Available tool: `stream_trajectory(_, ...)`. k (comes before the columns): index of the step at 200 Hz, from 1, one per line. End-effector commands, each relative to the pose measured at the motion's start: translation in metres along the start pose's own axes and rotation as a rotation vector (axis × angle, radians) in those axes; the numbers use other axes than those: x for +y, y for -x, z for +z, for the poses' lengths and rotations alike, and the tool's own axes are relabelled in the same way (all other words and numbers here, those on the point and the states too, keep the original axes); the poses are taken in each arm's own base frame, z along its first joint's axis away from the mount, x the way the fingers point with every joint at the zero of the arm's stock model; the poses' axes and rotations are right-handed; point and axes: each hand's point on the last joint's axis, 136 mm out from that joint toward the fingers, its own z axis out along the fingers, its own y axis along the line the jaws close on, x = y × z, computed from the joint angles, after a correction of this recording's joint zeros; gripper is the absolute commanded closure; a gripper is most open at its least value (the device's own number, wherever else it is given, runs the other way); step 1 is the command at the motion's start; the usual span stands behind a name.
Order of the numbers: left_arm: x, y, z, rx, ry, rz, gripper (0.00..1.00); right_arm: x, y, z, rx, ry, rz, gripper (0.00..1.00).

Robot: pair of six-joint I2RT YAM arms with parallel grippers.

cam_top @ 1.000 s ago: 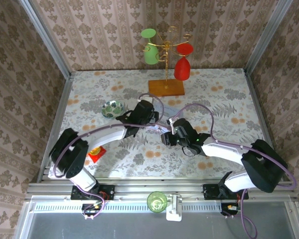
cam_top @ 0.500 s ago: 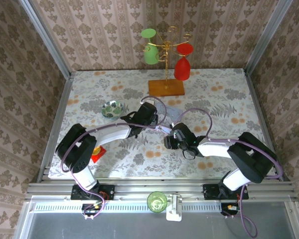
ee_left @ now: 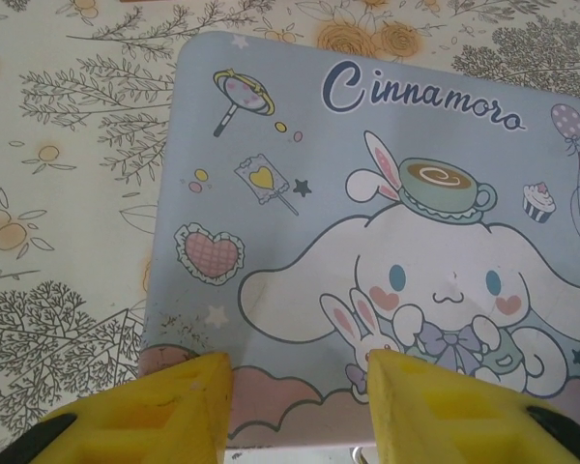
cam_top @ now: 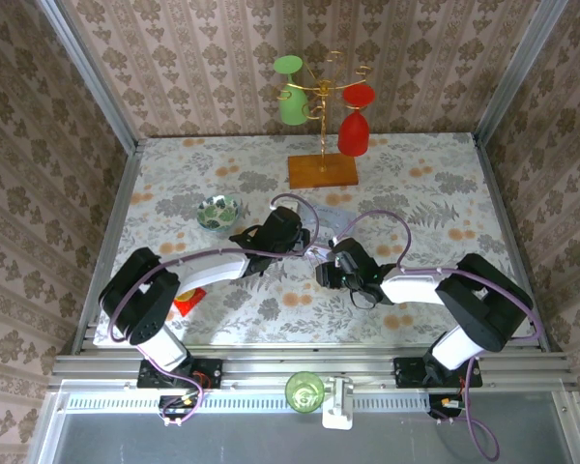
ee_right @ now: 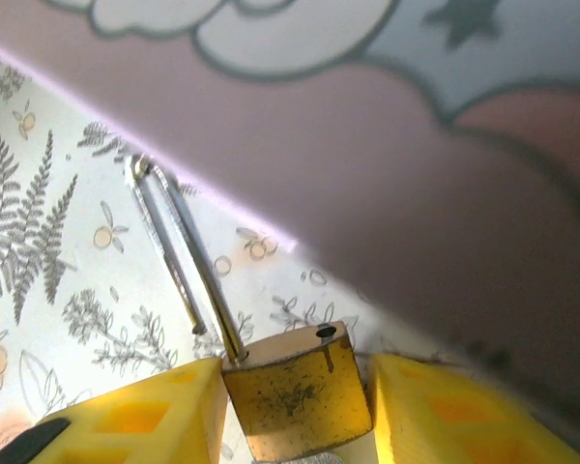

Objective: Unlock a padlock with a key

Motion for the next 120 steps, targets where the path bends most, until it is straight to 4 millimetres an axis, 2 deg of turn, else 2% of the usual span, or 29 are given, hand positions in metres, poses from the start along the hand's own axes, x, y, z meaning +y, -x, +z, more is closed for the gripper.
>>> stream_trajectory(1,-0.006,-0.016,-0.008,0.043,-0.025,-0.018,0.58,-0.007,-0.010,-0.007,0.063,-0.077,-0.025,0.60)
stream_trajectory(22,-0.009,-0.016,-0.014,0.036,-0.040,-0.031,0.58,-0.010,-0.006,-0.005,0.057,-0.133,-0.067,0.66)
stream_trajectory(40,-0.009,-0.015,-0.019,0.033,-0.040,-0.034,0.58,-0.009,-0.002,-0.002,0.047,-0.208,-0.103,0.67)
stream_trajectory(78,-0.008,-0.013,-0.027,0.025,-0.041,-0.032,0.58,-0.015,-0.004,0.003,0.019,-0.320,-0.060,0.64)
stream_trajectory(96,-0.009,-0.010,-0.029,0.022,-0.042,-0.026,0.58,-0.021,-0.003,0.001,0.009,-0.368,-0.045,0.59)
stream_trajectory(120,-0.008,-0.006,-0.032,0.012,-0.046,-0.022,0.58,-0.021,-0.001,0.001,-0.006,-0.414,-0.086,0.61)
